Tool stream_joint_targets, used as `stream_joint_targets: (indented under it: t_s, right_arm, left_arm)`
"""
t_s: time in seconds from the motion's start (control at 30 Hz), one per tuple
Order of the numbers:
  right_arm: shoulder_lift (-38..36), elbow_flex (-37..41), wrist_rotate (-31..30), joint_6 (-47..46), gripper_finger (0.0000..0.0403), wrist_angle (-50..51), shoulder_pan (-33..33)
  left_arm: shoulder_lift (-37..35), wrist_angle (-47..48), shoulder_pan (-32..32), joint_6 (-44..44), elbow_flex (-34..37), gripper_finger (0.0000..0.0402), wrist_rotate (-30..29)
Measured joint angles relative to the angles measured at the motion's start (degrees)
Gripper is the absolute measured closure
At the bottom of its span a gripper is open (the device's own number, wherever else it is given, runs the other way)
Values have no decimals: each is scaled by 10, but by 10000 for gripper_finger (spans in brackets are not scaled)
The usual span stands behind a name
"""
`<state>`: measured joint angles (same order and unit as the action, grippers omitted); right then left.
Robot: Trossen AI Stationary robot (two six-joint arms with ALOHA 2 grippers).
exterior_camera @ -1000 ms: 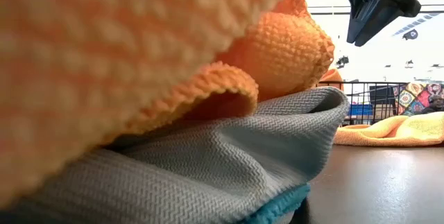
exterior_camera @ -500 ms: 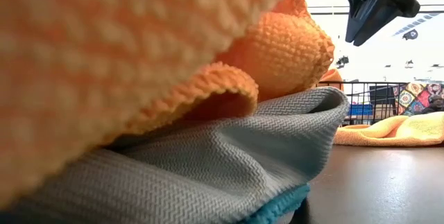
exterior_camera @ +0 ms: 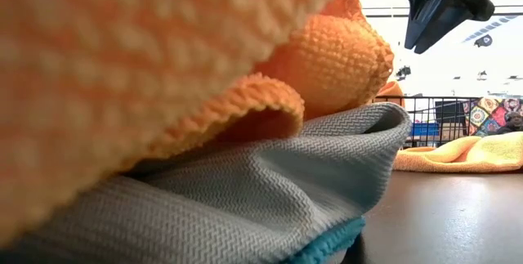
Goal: Sort microfiber towel by color & place in baskets
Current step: Put the top right orange microfiber towel into the right black wire basket
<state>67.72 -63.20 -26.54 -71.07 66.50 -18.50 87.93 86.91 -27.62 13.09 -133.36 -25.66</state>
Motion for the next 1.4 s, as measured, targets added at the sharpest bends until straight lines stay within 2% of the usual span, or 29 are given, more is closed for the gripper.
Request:
stream_joint_targets:
  t_s: [0.17,0.33,0.6,0.8,1.03,1.23,1.4]
  right_arm:
    - [0,0,0,0,280,-4,0]
    - [0,0,0,5,280,-15,0]
    - [0,0,0,6,280,-20,0]
    - [0,0,0,6,280,-26,0]
    - [0,0,0,-4,280,-30,0]
    - [0,0,0,2,280,-52,0]
    - [0,-2,0,61,280,-97,0]
  left_arm:
    - [16,33,-67,83,3,237,-67]
    - [16,29,-130,158,48,237,-121]
    - [8,29,-190,235,163,237,-199]
    - [-34,-2,-189,252,278,237,-204]
    - [-161,-176,-189,214,470,237,-205]
    - [-288,-426,-180,123,646,237,-206]
    - [-350,-618,-172,20,753,237,-204]
